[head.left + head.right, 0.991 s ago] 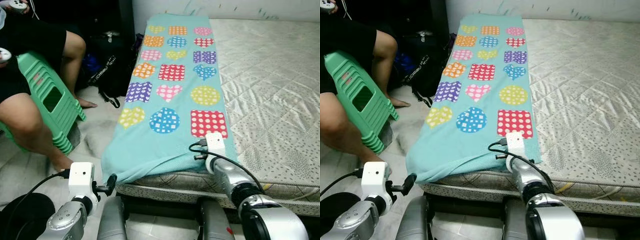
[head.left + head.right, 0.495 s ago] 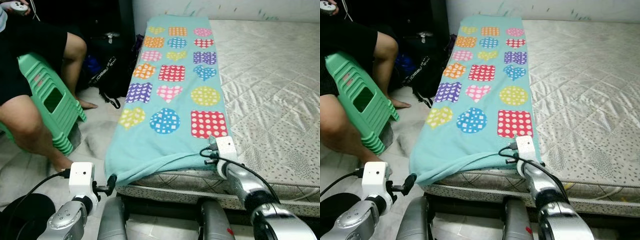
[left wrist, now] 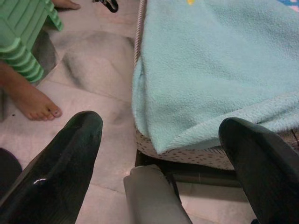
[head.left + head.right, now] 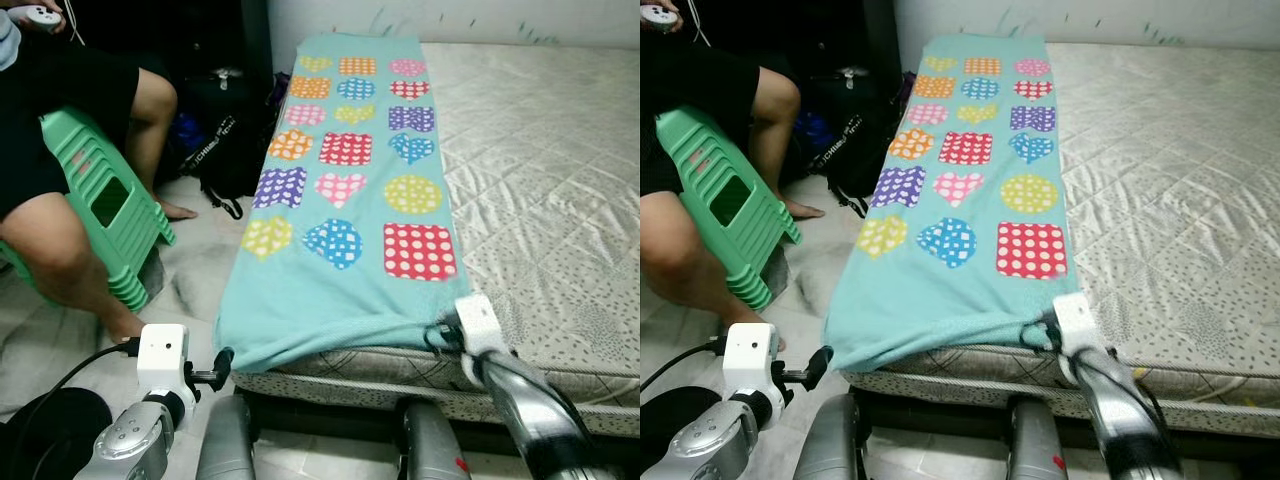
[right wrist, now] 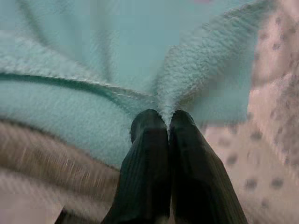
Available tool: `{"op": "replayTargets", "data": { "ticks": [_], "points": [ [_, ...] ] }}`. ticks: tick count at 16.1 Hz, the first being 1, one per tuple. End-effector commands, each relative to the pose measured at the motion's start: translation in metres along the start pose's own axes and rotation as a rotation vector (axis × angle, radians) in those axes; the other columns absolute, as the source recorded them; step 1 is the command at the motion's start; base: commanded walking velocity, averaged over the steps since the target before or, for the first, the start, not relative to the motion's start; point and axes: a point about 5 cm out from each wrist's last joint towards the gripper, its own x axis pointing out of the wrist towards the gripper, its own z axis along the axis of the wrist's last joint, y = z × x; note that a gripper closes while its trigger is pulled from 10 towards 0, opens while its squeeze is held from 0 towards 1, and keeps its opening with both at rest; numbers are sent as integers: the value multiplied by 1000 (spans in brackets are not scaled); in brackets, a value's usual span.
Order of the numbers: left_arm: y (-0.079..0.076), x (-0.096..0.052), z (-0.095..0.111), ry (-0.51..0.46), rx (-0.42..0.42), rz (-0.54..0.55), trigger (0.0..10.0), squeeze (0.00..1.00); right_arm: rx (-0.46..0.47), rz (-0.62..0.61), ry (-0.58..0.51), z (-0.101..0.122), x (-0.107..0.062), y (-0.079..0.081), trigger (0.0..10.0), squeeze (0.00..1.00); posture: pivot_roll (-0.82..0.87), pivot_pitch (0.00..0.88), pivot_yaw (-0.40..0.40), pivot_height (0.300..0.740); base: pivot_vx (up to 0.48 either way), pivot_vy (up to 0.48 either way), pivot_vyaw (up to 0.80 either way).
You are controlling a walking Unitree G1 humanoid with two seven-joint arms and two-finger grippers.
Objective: Clean up the room
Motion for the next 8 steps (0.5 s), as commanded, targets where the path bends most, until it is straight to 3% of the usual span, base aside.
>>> {"op": "replayTargets", "data": {
  "ticks": [1,2,4,5,8],
  "points": [
    [4,-1,-2,10,7,9,10000,0,0,1,11,0,-3,-4,1922,0,18,25,19,569,0,0,0],
    [4,-1,-3,13,7,3,10000,0,15,89,14,-12,-14,3,10000,0,14,27,21,569,0,0,0],
    [3,0,-3,16,7,0,10000,0,19,114,21,-17,-19,6,10000,0,13,27,21,569,0,0,0],
    [3,0,-3,18,8,-5,10000,0,35,120,24,-19,-26,5,10000,1000,9,30,23,569,0,0,0],
    [2,1,-4,23,9,-13,10000,0,-2,114,24,-18,-34,2,10000,1000,0,29,25,569,0,0,0]
  ]
}}
